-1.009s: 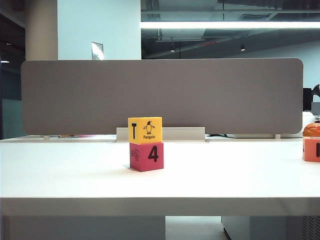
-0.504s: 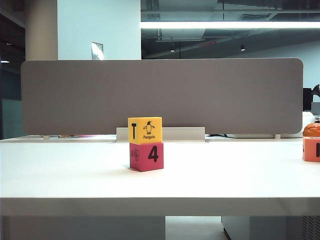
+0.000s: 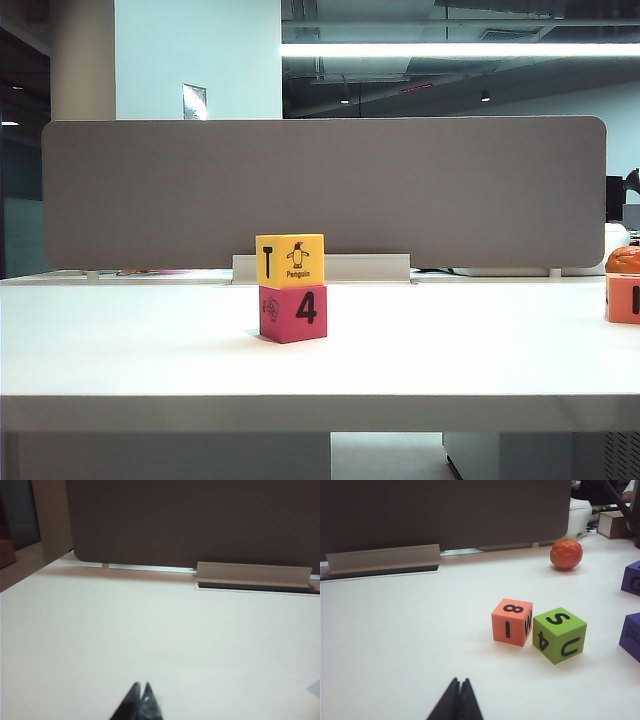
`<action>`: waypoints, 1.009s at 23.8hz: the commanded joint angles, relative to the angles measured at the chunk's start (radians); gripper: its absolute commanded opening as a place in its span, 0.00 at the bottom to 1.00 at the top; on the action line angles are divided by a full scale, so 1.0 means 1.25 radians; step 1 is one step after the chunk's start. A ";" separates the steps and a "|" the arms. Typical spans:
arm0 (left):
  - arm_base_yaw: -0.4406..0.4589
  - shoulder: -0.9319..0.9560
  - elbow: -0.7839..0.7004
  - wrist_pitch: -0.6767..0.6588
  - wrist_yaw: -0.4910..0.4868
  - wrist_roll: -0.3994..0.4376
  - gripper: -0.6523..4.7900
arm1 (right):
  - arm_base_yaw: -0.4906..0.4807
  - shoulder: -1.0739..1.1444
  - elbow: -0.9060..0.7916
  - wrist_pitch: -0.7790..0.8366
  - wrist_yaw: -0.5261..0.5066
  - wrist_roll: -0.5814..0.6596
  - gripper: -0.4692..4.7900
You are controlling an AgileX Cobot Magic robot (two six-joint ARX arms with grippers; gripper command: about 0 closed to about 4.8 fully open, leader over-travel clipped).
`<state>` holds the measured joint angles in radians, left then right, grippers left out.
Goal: Stack one letter block on top of another letter block.
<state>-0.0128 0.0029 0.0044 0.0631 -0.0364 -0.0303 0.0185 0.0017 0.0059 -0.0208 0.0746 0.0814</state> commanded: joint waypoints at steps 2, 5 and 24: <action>0.001 0.001 0.003 0.005 0.016 -0.012 0.11 | 0.000 -0.002 -0.004 0.011 -0.002 -0.003 0.09; 0.001 0.001 0.003 0.003 0.052 -0.012 0.11 | 0.000 -0.002 -0.004 0.011 -0.002 -0.003 0.09; 0.001 0.001 0.003 0.002 0.102 -0.009 0.11 | 0.000 -0.002 -0.004 0.011 -0.002 -0.003 0.09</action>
<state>-0.0128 0.0029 0.0048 0.0589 0.0868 -0.0418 0.0185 0.0013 0.0059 -0.0208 0.0746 0.0814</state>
